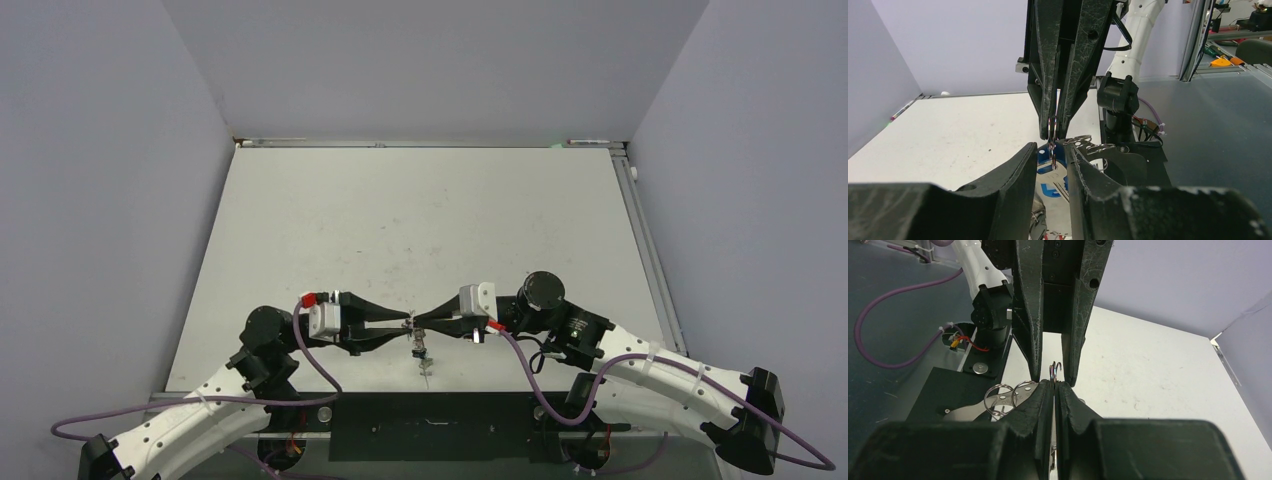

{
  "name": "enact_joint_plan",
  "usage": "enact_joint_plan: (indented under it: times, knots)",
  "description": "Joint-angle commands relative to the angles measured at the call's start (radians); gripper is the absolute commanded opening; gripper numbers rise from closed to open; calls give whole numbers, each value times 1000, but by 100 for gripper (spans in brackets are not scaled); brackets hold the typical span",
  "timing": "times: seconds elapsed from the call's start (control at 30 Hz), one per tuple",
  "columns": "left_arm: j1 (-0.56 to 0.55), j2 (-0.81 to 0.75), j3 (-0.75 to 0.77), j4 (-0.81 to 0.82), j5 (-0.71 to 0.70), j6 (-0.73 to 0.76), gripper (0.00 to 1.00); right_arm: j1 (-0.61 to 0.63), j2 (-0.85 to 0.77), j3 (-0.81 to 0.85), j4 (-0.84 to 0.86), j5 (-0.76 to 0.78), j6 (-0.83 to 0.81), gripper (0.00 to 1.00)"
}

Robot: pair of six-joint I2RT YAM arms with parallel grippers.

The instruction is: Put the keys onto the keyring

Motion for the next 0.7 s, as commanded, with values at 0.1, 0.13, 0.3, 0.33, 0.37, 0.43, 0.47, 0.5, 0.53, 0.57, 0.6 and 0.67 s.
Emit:
enact_joint_plan:
  times: [0.1,0.13,0.3,0.33,0.37,0.43,0.47,0.5,0.53,0.57,0.6,0.67]
  knots:
    - [-4,4,24,48,28,20,19,-1,2,47,110,-40,6,5]
    - [-4,5,25,42,24,24,17,-2,4,47,110,-42,7,5]
    - [-6,4,36,20,16,35,4,-1,9,49,108,-45,7,5]
    - [-5,2,36,16,12,37,2,-2,10,48,108,-45,7,5]
    - [-5,0,35,14,10,38,2,-2,9,48,107,-46,7,5]
    - [-6,0,35,14,10,39,3,-3,10,48,108,-48,7,5]
    - [-5,1,36,14,10,39,6,-1,10,48,107,-49,7,5]
    - [-6,2,37,13,10,39,10,-2,9,48,107,-50,7,5]
    - [-5,5,39,10,10,39,15,-2,11,49,107,-51,9,5]
    - [-6,7,40,9,10,39,19,-2,10,49,107,-52,9,5]
    - [-5,9,41,6,10,39,21,-1,9,50,105,-53,9,5]
    - [-4,9,44,3,12,40,21,-1,8,51,104,-53,6,5]
